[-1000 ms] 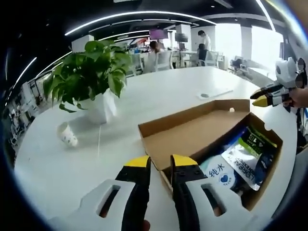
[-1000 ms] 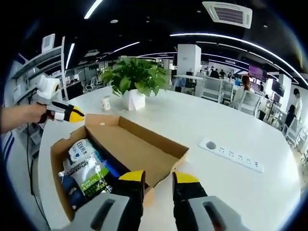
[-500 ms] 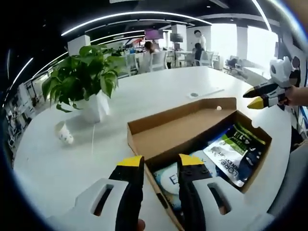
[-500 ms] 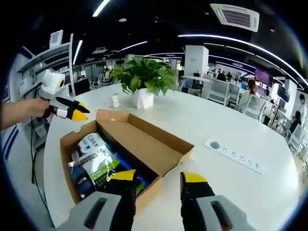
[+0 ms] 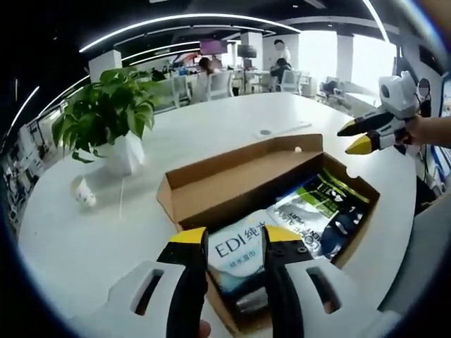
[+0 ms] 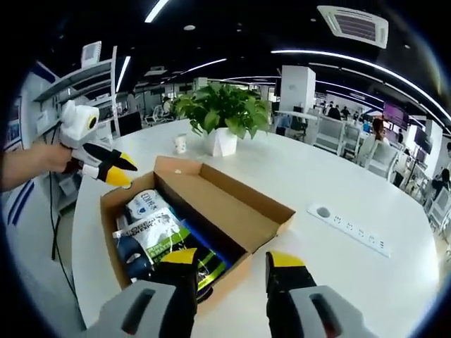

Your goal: Operate the shoe box by opening the lid, removing the specified soft item, and placing it in the target area until the item is outside and the box remains undamaged.

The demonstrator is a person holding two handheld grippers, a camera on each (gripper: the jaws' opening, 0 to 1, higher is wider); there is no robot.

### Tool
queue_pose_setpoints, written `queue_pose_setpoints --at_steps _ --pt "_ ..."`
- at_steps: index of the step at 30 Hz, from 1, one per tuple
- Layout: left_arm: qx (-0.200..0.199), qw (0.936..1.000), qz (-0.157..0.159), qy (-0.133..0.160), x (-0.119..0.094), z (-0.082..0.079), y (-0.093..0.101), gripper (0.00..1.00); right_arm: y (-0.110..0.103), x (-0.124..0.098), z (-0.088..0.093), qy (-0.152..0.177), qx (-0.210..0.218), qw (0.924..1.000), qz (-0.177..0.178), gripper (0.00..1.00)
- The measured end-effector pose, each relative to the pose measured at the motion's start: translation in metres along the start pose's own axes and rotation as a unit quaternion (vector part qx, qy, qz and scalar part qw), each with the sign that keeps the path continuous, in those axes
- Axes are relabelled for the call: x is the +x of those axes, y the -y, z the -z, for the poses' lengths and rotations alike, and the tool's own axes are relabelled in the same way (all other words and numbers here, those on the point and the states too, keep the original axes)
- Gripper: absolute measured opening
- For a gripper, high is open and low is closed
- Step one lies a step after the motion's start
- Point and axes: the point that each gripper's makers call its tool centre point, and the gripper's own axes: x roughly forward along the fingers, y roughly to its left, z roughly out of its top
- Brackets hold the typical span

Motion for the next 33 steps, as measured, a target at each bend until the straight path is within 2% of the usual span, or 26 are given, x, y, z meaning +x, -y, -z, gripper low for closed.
queue_pose_setpoints --at_steps 21,33 --pt "-0.021 0.9961 0.07 -0.049 0.006 0.027 0.043 0.32 -0.013 -0.006 0.003 -0.004 -0.015 0.9997 -0.016 0.38" --pt "-0.063 0.988 0.114 -0.083 0.011 0.041 0.062 0.31 -0.02 -0.006 0.006 -0.004 -0.016 0.9996 -0.023 0.38"
